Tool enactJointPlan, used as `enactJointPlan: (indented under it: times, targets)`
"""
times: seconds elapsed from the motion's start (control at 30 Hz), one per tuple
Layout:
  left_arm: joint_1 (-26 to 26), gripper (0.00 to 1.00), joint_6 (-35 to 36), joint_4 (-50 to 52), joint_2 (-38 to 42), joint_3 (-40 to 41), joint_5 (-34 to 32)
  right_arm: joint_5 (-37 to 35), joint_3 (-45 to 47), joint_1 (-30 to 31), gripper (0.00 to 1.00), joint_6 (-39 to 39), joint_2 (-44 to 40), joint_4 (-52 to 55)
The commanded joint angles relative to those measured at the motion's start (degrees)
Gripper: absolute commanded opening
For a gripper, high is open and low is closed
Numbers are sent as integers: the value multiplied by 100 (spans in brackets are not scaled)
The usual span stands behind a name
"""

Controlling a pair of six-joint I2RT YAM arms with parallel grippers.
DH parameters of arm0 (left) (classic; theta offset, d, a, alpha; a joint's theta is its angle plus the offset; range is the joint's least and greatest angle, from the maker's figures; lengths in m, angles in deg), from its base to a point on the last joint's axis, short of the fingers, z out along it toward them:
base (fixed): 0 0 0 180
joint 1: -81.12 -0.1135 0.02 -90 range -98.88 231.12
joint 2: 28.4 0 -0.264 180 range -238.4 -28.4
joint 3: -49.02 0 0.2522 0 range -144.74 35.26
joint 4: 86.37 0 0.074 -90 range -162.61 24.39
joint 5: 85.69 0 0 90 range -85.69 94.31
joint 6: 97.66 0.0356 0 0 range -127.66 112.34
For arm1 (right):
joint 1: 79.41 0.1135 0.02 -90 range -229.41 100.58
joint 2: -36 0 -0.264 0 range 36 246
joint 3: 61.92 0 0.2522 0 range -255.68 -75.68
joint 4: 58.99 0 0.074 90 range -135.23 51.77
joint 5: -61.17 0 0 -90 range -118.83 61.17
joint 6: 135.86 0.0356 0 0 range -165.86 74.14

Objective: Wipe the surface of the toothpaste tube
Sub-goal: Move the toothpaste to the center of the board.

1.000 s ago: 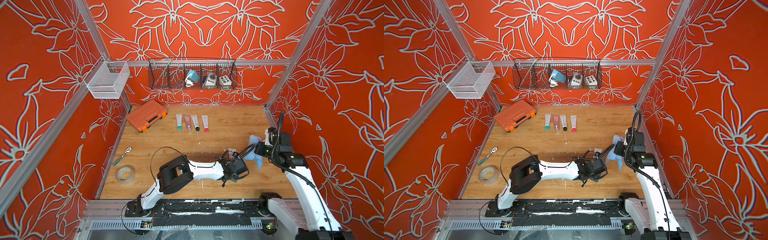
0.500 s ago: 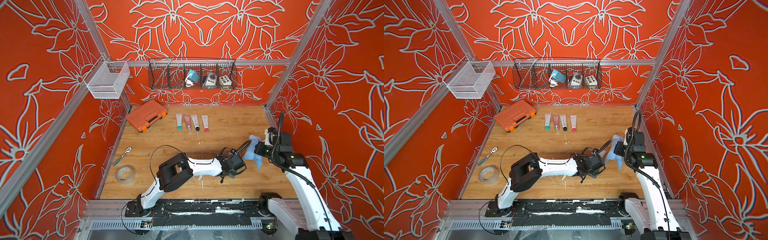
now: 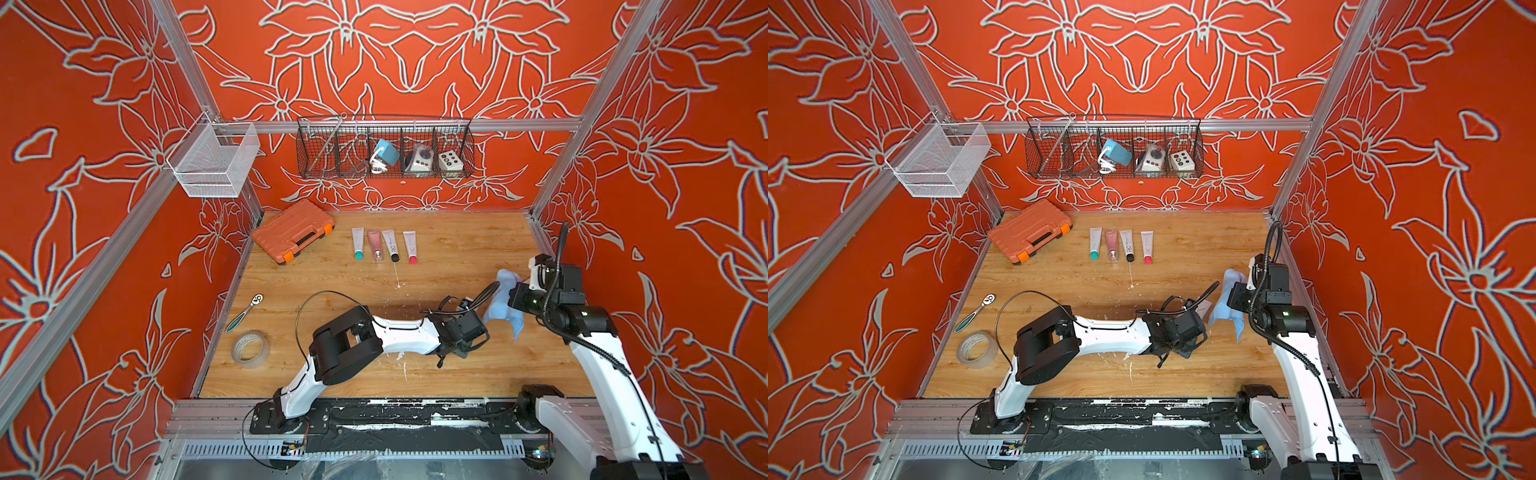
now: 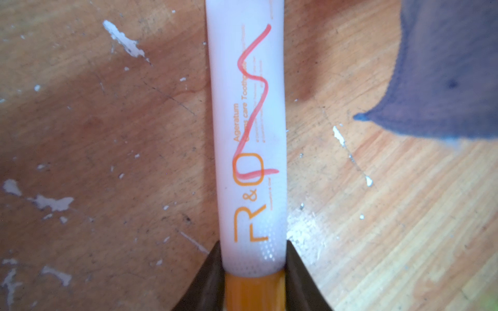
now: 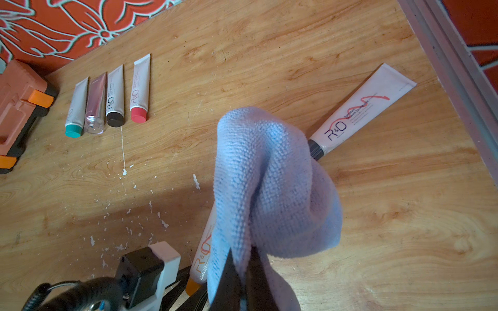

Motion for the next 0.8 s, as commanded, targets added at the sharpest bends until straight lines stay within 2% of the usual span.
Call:
enactJointPlan:
  times: [0.0, 0.37, 0.6, 0.77]
  targets:
    - [-4, 36, 55, 83, 203, 147, 157, 104, 67, -43, 0, -18, 31, -87]
    - [-3, 18, 342, -463, 625, 714, 310, 445, 76, -38, 0, -9, 282, -150]
    - [-154, 13, 828, -1155, 1391, 1723, 414, 955, 216, -30, 0, -27, 484, -448]
    - [-500, 12, 1032, -1545, 2033, 2645, 556, 1194, 260, 88, 0, -93, 740, -677]
